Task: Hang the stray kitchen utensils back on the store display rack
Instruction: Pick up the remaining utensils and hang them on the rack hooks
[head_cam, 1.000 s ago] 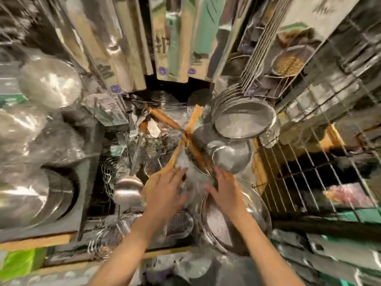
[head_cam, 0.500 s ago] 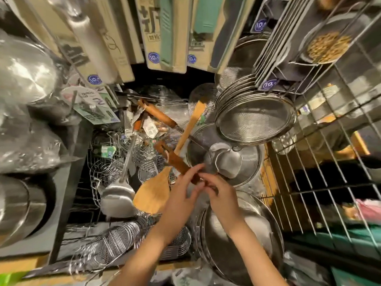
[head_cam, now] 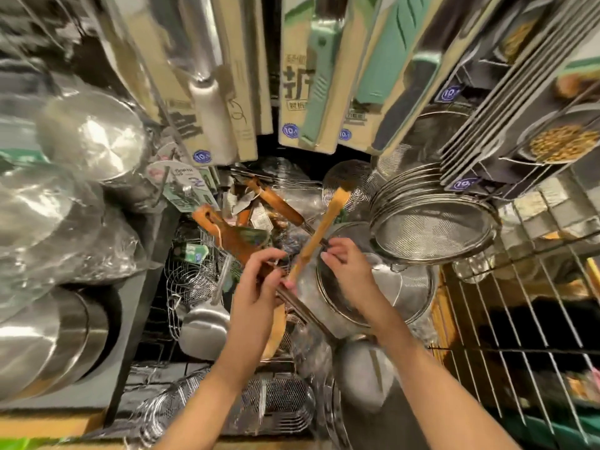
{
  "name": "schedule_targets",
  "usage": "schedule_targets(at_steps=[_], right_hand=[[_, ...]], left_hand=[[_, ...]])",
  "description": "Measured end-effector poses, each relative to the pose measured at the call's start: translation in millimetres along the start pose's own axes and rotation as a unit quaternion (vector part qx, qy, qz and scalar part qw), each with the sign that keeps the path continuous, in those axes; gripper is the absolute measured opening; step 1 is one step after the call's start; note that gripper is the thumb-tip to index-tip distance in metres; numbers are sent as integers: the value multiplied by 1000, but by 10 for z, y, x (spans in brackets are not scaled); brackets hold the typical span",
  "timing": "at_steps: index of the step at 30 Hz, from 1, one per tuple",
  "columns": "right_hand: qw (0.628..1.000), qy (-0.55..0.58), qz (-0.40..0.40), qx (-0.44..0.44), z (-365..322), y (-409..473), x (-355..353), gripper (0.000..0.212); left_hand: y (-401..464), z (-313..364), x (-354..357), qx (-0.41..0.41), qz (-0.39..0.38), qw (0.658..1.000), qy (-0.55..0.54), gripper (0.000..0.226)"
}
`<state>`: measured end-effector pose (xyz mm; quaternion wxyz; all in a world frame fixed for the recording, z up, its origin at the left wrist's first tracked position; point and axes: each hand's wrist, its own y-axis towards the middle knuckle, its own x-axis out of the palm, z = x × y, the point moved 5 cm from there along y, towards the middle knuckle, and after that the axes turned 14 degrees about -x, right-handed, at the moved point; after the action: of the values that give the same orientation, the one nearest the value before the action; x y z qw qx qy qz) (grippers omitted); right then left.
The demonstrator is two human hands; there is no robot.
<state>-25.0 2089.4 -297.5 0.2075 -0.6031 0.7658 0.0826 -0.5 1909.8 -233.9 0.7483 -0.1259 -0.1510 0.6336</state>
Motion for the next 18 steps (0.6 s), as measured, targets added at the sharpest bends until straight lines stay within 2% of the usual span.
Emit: schedule_targets(at_steps=[3,5,8,10,12,15,18], right_hand=[[998,36,39,42,97,284,118,42],[994,80,37,69,183,435,234,44],[988,98,62,101,293,596,362,34],[989,68,92,96,280,636,358,29],[986,86,111,88,206,607,342,22],[983,126,99,90,19,467,307,11],[973,211,57,71,-289,259,252,25]], left_hand=[[-5,50,-229,2,11,999,-33,24],[-3,99,-355,9,7,999,-43,22],[38,194,-486,30,11,998,-62,22],[67,231,-534,34,16,997,-74,22],[80,272,-554,37,18,997,-71,22],[38,349,-592,49,27,997,-61,22],[-29,428,-621,61,30,996,-52,25]])
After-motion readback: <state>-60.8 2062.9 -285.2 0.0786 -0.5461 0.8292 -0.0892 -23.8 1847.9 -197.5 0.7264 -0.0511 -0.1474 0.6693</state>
